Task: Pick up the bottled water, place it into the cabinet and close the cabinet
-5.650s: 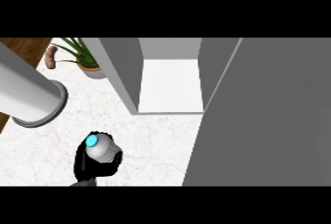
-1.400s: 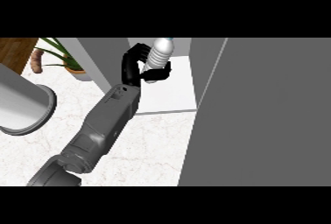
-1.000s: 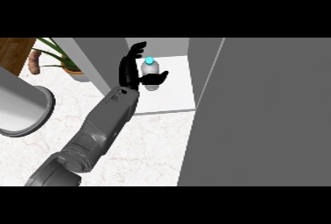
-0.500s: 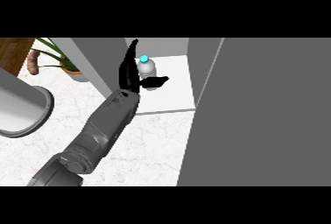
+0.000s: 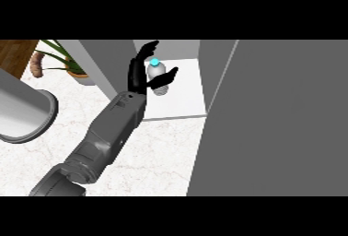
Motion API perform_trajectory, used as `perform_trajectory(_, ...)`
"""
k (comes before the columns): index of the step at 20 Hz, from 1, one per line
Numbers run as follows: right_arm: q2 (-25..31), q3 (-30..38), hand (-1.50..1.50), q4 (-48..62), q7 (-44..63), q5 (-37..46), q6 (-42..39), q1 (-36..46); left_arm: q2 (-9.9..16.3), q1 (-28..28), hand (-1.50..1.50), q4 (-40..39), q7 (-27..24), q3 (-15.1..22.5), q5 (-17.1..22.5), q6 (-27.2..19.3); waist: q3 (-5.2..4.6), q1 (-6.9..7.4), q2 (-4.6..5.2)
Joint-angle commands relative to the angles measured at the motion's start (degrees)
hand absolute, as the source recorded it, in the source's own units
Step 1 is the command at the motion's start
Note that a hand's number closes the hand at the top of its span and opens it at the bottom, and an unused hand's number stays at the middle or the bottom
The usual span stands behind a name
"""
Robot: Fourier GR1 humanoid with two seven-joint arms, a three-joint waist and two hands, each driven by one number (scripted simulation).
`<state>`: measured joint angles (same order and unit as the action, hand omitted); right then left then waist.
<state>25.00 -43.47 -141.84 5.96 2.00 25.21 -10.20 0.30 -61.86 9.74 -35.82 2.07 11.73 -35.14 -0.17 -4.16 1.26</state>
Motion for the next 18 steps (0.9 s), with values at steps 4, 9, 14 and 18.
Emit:
perform_trajectory(4,-0.83,-1.35,-1.50,-1.71,2.29,2.89,0.92,0.51,-0.28,1.20,1.50,5.20,-6.18,-2.09,4.65,12.71,0.05,1.26,-0.75)
perform_trajectory(9,-0.07,-1.81,-1.50,-2.08,3.81,2.98,1.02,0.31,-0.30,4.21,1.50,8.03,-7.49,-1.20,7.78,20.95,0.09,2.46,-1.17)
perform_trajectory(14,1.23,-1.96,-1.50,-5.55,4.05,5.14,2.59,-1.41,-0.31,4.88,1.50,12.48,-1.21,2.47,11.87,27.41,0.11,2.94,-1.75)
perform_trajectory(18,2.66,0.40,-1.50,-8.91,8.36,5.08,3.85,-0.60,-0.31,12.49,1.50,17.26,-2.51,5.70,13.57,34.02,0.05,4.18,-1.98)
